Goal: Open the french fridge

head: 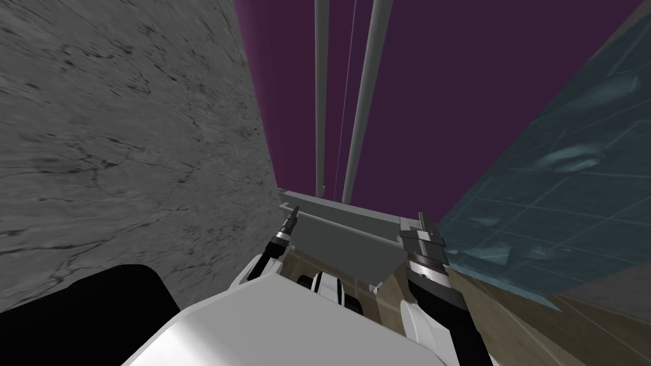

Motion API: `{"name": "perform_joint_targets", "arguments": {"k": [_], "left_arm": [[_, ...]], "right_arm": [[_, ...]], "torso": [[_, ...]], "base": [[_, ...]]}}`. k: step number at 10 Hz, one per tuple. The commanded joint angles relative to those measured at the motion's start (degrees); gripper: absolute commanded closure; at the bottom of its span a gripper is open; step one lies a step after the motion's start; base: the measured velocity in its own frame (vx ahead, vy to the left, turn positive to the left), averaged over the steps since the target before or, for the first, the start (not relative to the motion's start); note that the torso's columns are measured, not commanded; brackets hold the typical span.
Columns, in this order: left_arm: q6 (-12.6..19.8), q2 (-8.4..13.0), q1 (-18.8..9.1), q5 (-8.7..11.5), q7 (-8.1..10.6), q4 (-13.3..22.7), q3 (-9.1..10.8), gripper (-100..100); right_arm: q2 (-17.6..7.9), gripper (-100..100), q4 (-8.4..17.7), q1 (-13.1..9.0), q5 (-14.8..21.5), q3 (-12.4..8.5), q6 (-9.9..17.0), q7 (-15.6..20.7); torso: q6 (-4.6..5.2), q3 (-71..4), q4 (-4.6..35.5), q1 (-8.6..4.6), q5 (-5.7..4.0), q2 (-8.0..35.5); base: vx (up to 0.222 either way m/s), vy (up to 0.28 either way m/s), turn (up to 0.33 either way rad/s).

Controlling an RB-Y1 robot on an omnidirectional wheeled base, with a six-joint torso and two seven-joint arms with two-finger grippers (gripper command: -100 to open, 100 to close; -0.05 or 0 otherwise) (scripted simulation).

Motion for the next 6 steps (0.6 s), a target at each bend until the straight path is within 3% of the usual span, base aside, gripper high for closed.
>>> {"name": "perform_joint_targets", "arguments": {"k": [1, 6], "left_arm": [[-0.21, -0.57, -1.04, -0.34, 0.02, 3.11, -0.17, -100], [-0.66, -0.70, -3.17, -1.22, -0.03, 10.09, -0.74, -100]], "right_arm": [[0.00, 0, 0.00, 0.00, 0.00, 0.00, 0.00, 0.00], [0.00, 0, 0.00, 0.00, 0.00, 0.00, 0.00, 0.00]], "torso": [[0.00, -0.01, -0.01, 0.02, 0.00, -0.02], [0.00, -0.05, -0.02, 0.05, 0.01, -0.08]], "base": [[0.013, 0.057, -0.031], [0.018, 0.061, -0.041]]}}
